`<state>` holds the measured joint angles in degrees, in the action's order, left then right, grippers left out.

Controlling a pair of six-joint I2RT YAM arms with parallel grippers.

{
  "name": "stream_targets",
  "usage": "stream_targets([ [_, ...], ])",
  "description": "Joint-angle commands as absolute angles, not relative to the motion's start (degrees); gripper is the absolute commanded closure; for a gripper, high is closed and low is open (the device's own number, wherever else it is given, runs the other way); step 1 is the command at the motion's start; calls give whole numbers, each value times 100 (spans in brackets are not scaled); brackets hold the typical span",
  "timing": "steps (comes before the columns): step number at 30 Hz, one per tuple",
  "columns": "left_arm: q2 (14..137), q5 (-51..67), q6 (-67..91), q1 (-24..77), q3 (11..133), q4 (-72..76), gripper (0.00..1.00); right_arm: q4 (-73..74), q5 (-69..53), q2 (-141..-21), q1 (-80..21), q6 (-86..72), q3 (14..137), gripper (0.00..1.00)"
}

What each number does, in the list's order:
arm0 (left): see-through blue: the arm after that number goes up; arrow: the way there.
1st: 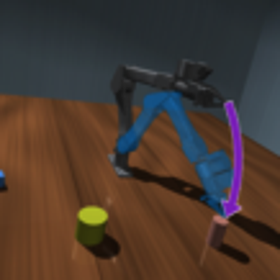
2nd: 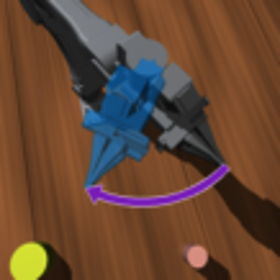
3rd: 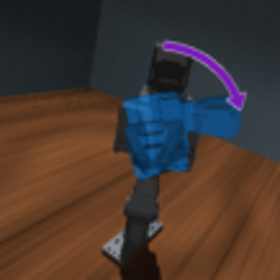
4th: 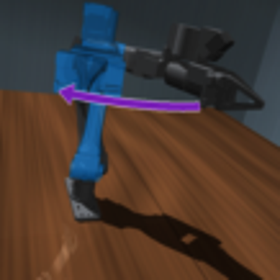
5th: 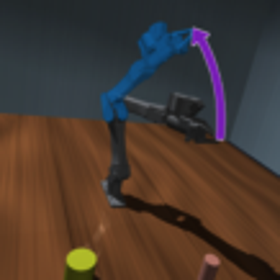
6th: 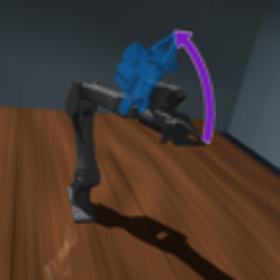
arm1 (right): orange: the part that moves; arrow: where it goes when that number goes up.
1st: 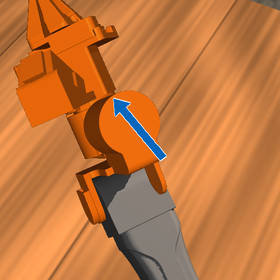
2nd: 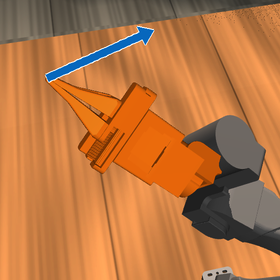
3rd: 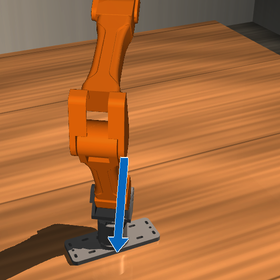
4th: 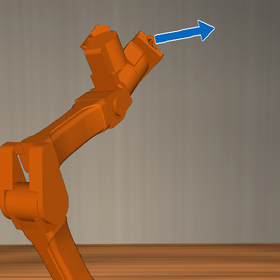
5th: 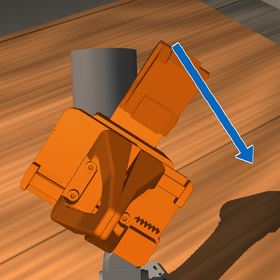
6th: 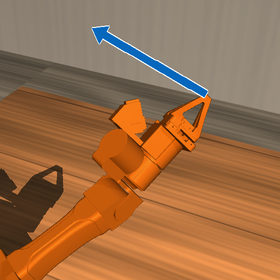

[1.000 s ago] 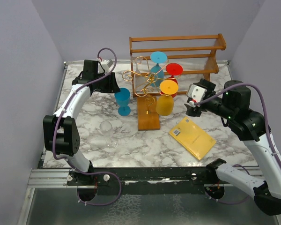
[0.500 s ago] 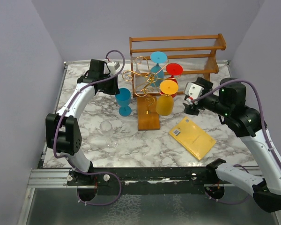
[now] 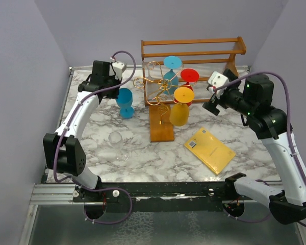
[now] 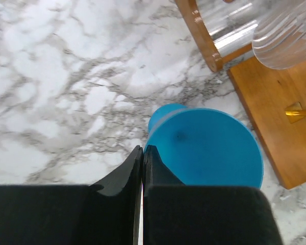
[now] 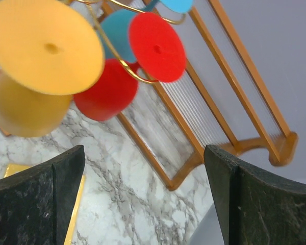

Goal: Place the wine glass upside down on the wine glass rack

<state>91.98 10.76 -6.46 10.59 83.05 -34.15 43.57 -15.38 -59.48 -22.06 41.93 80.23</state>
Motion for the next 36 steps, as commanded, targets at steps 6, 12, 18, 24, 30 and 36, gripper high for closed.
stream_targets([
  [6, 8082, -451, -1337, 1046, 9131, -3018, 100, 4068, -501, -6439, -1633, 3036, 8770, 0],
  [12, 7871, -1189, -1617, 1046, 9677, -2835, 100, 3997, 390, -6912, -1617, 2604, 9083, 1],
  [18, 7922, -1092, -1355, 1042, 10501, -2772, 100, 3703, 1100, -7373, -1617, 2378, 9577, 0],
  [24, 8110, 140, -258, 1046, 11413, -2893, 100, 3609, -39, -7595, -1617, 2038, 10173, 0],
  [30, 8087, 1557, 976, 1046, 11617, -2318, 100, 3547, -1487, -7949, -1626, 1256, 10775, 0],
  [36, 8186, 2682, 2105, 1083, 11462, -1787, 100, 3236, -2404, -8183, -1660, 461, 10994, 7],
])
